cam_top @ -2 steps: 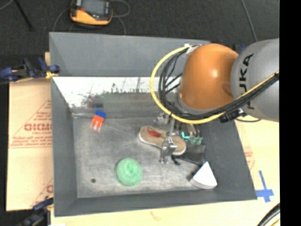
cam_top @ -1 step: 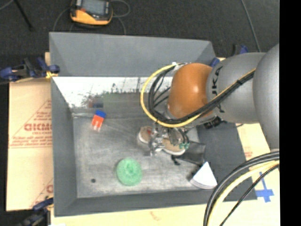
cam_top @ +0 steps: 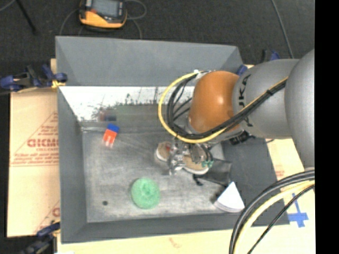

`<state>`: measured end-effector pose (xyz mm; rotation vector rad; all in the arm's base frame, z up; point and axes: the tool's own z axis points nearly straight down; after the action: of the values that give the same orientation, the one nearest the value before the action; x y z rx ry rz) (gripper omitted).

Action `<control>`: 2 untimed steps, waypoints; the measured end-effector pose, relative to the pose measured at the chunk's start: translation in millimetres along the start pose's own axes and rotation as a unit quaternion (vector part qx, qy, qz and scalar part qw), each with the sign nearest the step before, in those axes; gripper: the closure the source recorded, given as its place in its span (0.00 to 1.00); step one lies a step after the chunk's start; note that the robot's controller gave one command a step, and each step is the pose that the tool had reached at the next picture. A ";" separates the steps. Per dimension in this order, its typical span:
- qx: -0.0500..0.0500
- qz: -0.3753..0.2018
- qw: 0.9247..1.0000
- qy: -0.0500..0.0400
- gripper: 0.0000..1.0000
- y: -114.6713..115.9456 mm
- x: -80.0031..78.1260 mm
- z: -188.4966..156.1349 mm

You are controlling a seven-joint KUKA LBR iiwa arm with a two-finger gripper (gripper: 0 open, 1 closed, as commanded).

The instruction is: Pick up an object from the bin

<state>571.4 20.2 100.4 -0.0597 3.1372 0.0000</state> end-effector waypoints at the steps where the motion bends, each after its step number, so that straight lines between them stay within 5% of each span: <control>1: 0.000 0.018 1.000 0.000 1.00 0.5 -6.0 7.0; 2: 0.000 0.102 0.995 0.003 1.00 -0.3 -17.7 15.7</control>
Offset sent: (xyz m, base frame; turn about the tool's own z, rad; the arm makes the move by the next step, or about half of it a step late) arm 0.0198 0.0018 -0.0287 0.2339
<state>589.1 20.5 84.8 0.2614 3.1326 0.0009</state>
